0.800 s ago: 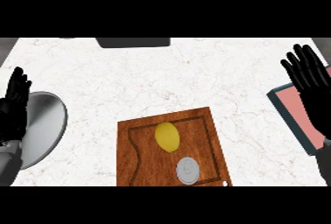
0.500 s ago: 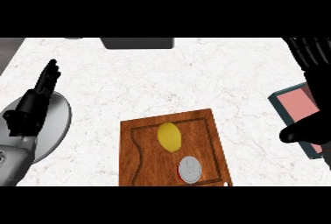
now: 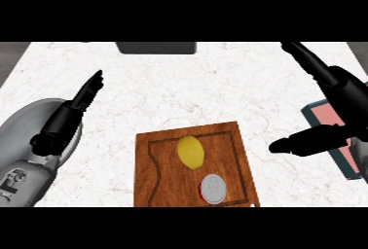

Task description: Pick the lemon from the cutting board and place it in the cardboard box

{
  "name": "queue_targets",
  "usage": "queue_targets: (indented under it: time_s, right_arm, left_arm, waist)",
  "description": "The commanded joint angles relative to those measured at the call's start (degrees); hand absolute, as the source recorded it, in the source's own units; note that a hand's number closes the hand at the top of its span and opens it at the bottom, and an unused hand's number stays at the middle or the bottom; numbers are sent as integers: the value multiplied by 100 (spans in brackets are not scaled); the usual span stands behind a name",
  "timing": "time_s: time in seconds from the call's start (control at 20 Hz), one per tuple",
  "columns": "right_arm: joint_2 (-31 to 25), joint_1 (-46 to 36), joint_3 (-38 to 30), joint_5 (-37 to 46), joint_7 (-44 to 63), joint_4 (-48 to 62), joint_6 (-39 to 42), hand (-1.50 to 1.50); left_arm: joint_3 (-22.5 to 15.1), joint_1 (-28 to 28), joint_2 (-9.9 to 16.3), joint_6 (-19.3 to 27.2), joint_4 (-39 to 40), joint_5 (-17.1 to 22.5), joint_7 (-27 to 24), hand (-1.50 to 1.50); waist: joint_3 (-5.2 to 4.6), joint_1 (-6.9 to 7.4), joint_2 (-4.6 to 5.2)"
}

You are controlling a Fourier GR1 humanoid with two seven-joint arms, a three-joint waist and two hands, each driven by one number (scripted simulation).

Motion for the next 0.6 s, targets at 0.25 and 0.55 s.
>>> queue_targets:
  time_s: [0.25, 0.55]
  right_arm:
    - [-620, -720, 755, 1142, 130, -5, 1003, -150]
    - [-380, -1197, 2199, 1885, 1738, -789, 1871, -150]
  left_arm:
    - [90, 154, -26, -284, -91, -74, -80, 0]
    - [249, 234, 118, -345, -204, -49, -10, 0]
  waist:
    - [-7, 33, -18]
    - [-17, 71, -49]
